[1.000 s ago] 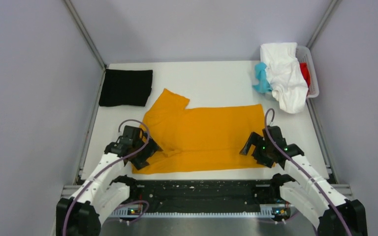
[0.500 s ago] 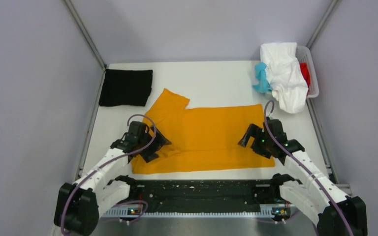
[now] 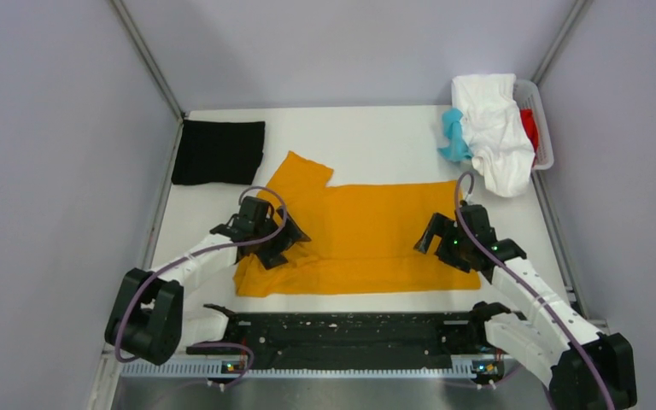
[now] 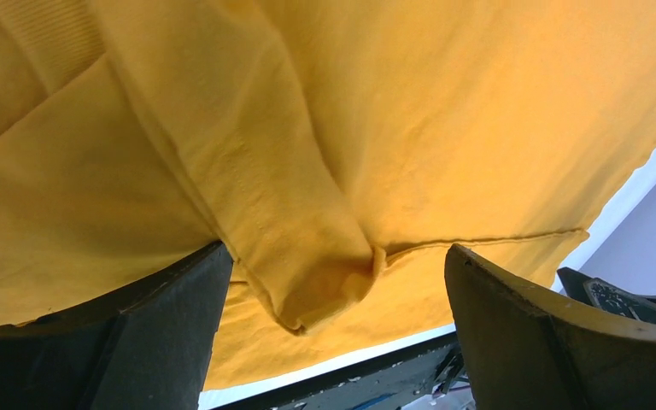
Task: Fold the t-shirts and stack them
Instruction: Fold the flattened tshirt in 1/3 of the way
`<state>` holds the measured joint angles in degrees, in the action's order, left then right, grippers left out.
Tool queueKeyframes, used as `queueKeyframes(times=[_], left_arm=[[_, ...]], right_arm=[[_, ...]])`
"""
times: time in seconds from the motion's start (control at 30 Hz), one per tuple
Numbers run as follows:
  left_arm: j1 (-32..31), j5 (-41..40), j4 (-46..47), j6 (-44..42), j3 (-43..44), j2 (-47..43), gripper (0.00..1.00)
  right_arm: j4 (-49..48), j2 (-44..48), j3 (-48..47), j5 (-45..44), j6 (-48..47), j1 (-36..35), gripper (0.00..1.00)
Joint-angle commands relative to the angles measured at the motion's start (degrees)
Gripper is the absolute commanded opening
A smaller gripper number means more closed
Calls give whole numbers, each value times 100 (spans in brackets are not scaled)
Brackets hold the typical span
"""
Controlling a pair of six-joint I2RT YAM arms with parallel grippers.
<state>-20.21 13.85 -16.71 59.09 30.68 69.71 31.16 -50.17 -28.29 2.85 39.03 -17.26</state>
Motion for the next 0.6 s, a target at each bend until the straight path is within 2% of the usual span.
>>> queueKeyframes(times=[0.0,0.1,0.3,0.57], left_arm=[[-62,-188,-241,-319,584,243,99],[-121,-357,-557,-420,663,205,99],[-142,74,287,-326,375,546,99],[-165,49,595,-573,1048,929,99]], right_arm=[[-186,-18,-274,-109,-62,-64,99],[-140,54,-265,-199,-67,-60,99],[-80,82,-309,-419,-114,-66,99],[51,292,-415,-628,-129,-64,99]])
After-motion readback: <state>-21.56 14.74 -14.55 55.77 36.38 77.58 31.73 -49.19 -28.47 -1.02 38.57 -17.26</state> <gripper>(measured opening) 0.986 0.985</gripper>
